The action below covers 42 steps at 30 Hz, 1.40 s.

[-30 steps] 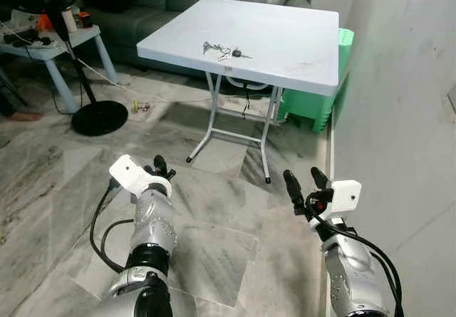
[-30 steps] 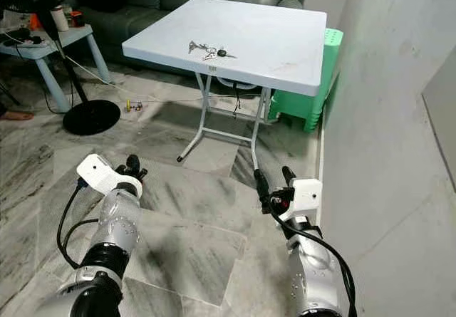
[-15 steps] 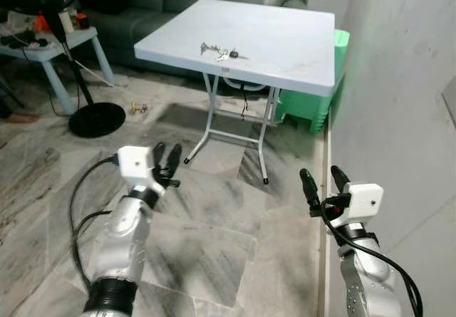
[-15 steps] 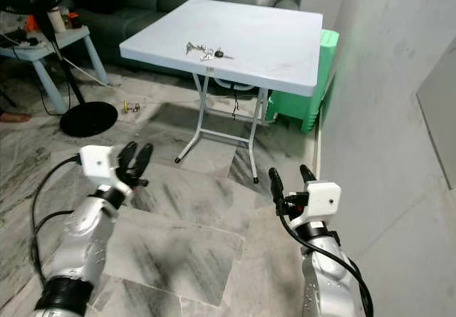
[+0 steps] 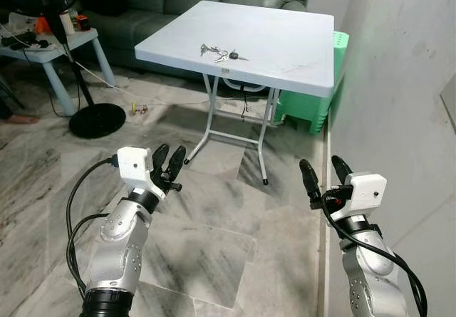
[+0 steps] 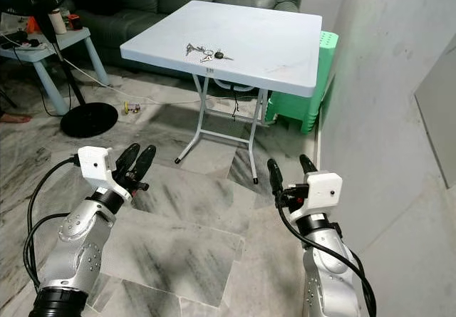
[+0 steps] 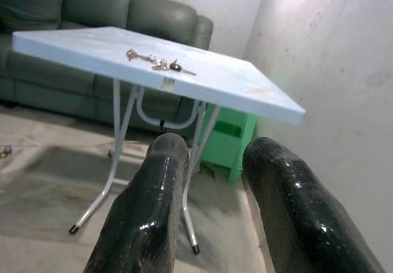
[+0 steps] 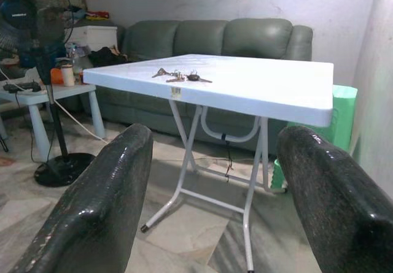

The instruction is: Hang keys on a hook

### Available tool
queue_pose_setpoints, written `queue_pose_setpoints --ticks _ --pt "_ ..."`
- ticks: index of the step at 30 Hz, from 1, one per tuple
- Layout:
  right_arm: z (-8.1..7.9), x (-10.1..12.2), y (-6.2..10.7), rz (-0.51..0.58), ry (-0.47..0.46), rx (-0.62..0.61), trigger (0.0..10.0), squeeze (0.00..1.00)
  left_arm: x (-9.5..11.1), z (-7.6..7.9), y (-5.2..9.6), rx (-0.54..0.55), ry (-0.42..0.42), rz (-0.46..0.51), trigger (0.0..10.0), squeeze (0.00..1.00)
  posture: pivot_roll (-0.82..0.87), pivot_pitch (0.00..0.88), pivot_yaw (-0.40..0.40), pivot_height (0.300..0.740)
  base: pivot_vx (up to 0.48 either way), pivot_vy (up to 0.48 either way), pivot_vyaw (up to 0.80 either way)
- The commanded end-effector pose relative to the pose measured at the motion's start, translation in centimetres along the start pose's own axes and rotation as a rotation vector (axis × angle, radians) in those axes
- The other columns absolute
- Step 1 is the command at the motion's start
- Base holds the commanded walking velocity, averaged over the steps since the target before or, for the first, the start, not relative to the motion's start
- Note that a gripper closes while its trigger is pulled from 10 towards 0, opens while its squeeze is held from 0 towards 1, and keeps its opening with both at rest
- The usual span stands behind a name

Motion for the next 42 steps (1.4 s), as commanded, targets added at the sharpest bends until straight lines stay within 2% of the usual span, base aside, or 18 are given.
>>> queue_pose_setpoints --ticks 1,19,37,42 --pt "-0.4 0.9 -0.5 0.026 0.000 0.011 10.0 0.00 0.5 0.1 -0.2 -0.010 -0.004 0.009 10.0 0.00 0.12 0.003 -0.030 0.740 0.409 0.000 0.00" --pt "-0.6 0.5 -0.3 0.007 -0.010 0.018 10.0 0.00 0.4 1.2 -0.7 -0.048 0.008 0.002 10.0 0.00 0.12 0.000 -0.032 0.740 0.407 0.000 0.00" --pt "-0.7 0.3 -0.1 -0.003 -0.008 0.028 10.0 0.00 0.5 1.6 -1.0 -0.061 0.021 0.010 10.0 0.00 0.11 0.000 -0.036 0.740 0.405 0.000 0.00" --pt "-0.8 0.3 -0.1 -0.006 -0.009 0.034 10.0 0.00 0.4 1.7 -1.0 -0.062 0.025 0.004 10.0 0.00 0.11 0.000 -0.038 0.740 0.182 0.097 0.00"
Point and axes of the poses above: a point about 5 cm out from each wrist's last joint towards the gripper, its own y axis pointing back from the gripper into the wrist, its own x axis along the axis of the wrist's last joint, z = x × y, the point moved 5 cm from there along -y, pointing out of the wrist towards the gripper, and after that the axes turned 13 degrees about -y, right-handed, at the moved point
